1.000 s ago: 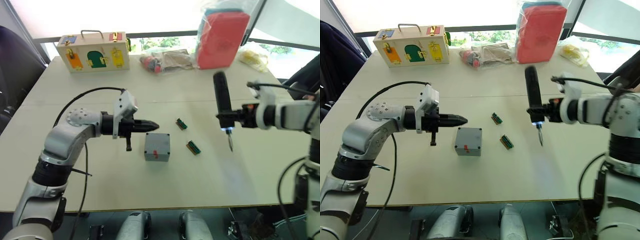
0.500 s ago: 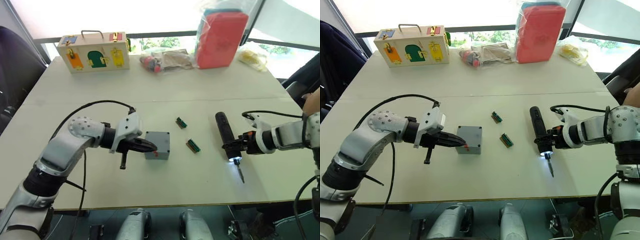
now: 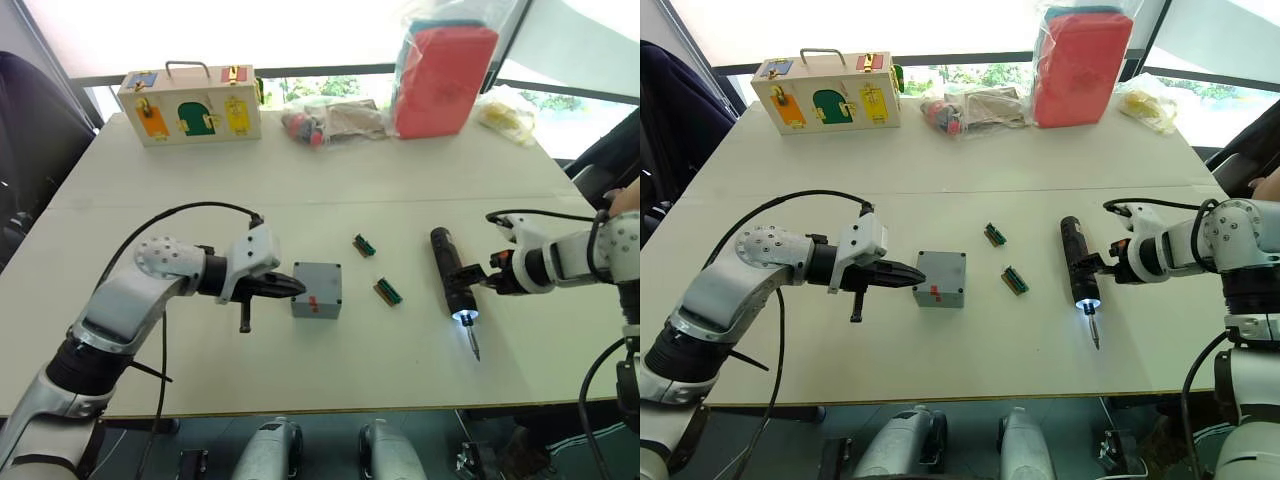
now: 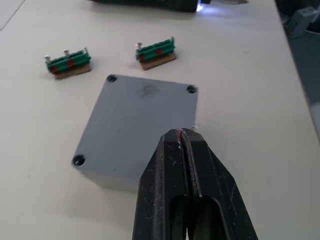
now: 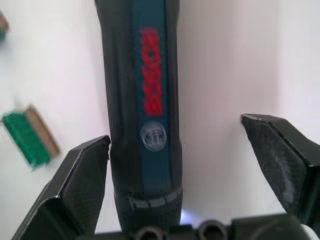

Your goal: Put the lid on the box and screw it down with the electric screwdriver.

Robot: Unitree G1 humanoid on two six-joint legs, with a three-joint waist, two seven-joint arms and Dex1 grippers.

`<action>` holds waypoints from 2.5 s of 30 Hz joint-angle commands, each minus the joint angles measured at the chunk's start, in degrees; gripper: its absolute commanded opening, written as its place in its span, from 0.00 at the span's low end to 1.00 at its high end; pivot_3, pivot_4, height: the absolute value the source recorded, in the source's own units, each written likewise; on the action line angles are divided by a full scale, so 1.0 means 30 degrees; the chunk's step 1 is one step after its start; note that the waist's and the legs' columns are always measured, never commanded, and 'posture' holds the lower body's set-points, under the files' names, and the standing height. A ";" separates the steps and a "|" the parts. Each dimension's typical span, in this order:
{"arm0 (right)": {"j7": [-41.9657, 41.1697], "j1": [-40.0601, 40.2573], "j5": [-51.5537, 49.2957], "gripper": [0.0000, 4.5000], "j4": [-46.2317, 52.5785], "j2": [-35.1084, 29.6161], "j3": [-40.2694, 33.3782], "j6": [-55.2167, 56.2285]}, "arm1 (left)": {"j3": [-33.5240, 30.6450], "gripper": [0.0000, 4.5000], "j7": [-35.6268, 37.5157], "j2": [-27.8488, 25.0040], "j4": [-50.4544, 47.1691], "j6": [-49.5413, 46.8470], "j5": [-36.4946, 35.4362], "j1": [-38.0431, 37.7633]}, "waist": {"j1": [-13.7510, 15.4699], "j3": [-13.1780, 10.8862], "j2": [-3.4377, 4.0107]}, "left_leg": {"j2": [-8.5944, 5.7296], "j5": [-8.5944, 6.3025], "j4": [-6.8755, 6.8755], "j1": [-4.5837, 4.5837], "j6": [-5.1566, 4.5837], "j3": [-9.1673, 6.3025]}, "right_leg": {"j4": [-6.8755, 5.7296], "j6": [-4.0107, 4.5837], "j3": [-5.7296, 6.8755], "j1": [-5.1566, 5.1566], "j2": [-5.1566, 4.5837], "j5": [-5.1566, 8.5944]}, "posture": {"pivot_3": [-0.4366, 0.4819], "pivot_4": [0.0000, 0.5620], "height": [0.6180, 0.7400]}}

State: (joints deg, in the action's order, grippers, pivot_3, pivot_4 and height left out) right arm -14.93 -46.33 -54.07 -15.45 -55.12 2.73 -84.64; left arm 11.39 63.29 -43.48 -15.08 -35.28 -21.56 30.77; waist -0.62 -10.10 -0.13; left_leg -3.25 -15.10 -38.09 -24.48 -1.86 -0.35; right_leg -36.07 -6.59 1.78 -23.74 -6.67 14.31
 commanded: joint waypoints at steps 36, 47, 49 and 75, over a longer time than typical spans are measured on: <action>-0.9219 0.8397 0.8164 0.99 1.5770 0.5348 0.5612 1.1338 | 0.0653 0.00 -0.4455 0.3691 0.3871 0.0660 0.2871 -0.0029 | 0.0459 -0.0025 -0.0041 | -0.0014 0.0011 -0.0042 0.0042 0.0035 -0.0045 | -0.0015 -0.0028 0.0003 0.0048 -0.0012 -0.0017 | 0.48 0.27 1.00; -1.0183 0.7923 0.8611 0.99 1.5574 0.3884 0.3856 1.1670 | -0.0083 0.00 -0.4025 0.2892 0.5932 0.2002 0.4114 0.0462 | 0.0437 -0.0024 -0.0043 | -0.0021 0.0015 -0.0042 0.0042 0.0042 -0.0045 | -0.0022 -0.0029 0.0007 0.0043 0.0004 -0.0017 | 0.48 0.27 1.00; -1.0265 0.7545 0.9500 0.99 1.4681 0.3550 0.4019 1.2550 | -0.0303 0.00 -0.3706 0.2357 0.5546 0.1850 0.3924 -0.0198 | 0.0363 -0.0023 -0.0040 | -0.0020 0.0014 -0.0042 0.0044 0.0040 -0.0043 | -0.0022 -0.0029 0.0004 0.0040 0.0004 -0.0017 | 0.48 0.27 1.00; -1.3043 0.6618 1.3076 0.99 1.1501 0.5577 0.6031 1.5760 | -0.0280 0.00 -0.4460 0.3382 0.2108 -0.0579 0.2207 -0.1641 | 0.0434 -0.0020 -0.0043 | -0.0024 0.0051 -0.0045 0.0048 0.0103 -0.0048 | -0.0038 -0.0028 0.0004 0.0047 0.0005 -0.0018 | 0.48 0.27 1.00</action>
State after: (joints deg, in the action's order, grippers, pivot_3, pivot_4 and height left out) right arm -54.32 -26.68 -13.84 15.80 -38.42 22.66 -37.06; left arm 10.43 49.67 -33.44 -7.92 -38.29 -15.02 24.93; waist 0.68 -10.16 -0.26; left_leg -3.33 -14.95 -38.23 -24.34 -1.55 -0.49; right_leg -36.18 -6.68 1.79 -23.60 -6.66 14.25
